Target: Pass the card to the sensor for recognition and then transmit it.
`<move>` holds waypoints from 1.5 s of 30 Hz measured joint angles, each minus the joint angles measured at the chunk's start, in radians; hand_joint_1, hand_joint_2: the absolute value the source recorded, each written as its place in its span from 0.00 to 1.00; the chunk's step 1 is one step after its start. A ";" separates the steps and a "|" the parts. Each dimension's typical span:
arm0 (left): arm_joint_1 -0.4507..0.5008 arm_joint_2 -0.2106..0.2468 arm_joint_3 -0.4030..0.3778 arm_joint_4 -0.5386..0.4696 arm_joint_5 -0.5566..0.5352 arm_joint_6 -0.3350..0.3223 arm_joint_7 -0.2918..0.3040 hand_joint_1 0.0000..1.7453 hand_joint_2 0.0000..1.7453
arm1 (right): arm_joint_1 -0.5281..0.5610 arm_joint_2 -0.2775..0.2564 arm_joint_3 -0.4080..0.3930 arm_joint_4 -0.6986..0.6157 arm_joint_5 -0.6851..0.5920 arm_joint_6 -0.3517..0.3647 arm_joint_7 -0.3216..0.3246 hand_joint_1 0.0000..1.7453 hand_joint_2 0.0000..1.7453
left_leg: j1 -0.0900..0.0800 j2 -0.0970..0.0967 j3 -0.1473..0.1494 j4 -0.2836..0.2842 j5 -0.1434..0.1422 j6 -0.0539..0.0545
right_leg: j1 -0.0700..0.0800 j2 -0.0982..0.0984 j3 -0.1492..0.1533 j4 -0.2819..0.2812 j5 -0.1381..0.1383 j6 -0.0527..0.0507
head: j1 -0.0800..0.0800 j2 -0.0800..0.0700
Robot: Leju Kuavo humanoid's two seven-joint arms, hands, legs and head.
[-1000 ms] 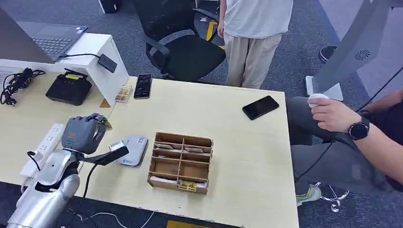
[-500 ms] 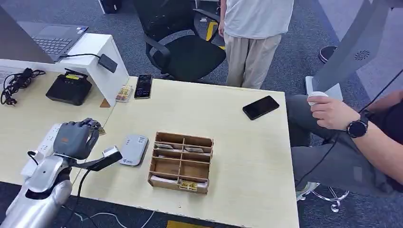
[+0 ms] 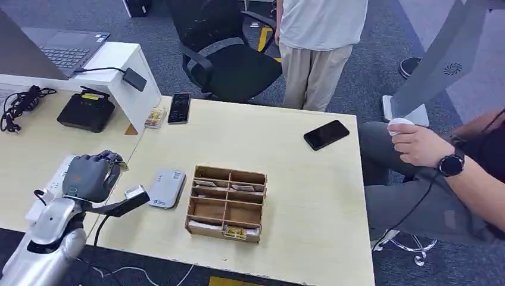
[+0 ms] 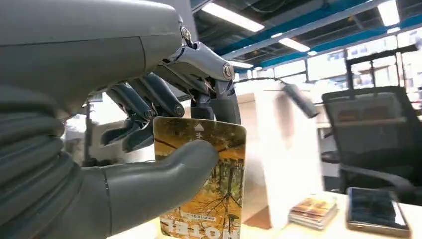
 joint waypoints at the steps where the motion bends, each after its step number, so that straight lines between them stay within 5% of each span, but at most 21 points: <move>1: 0.009 0.000 0.007 -0.005 0.000 0.002 -0.005 1.00 1.00 | 0.000 0.001 0.000 0.002 0.000 0.000 0.004 0.00 0.00 | 0.000 0.000 0.000 0.000 0.000 0.000 | 0.000 0.000 0.000 0.000 0.000 0.000 | 0.000 0.000; 20: 0.017 -0.069 0.026 -0.024 -0.061 -0.003 -0.015 1.00 1.00 | 0.003 0.004 0.011 0.004 0.000 -0.012 -0.008 0.00 0.00 | 0.000 0.000 0.000 0.000 0.000 0.000 | 0.000 0.000 0.000 0.000 0.001 -0.001 | 0.000 0.000; 40: 0.015 -0.088 0.026 -0.024 -0.061 -0.003 -0.014 1.00 1.00 | 0.004 0.004 0.019 0.004 0.002 -0.008 0.008 0.00 0.00 | 0.000 0.000 0.000 0.000 0.000 0.000 | 0.000 0.000 -0.001 0.000 0.001 0.000 | -0.001 0.000; 45: -0.120 -0.124 -0.036 0.029 -0.072 -0.044 -0.003 1.00 1.00 | 0.002 -0.005 0.016 0.004 -0.031 0.007 -0.011 0.00 0.00 | 0.000 -0.007 -0.005 0.001 0.004 0.002 | 0.000 -0.008 -0.002 -0.001 0.002 0.000 | 0.000 0.000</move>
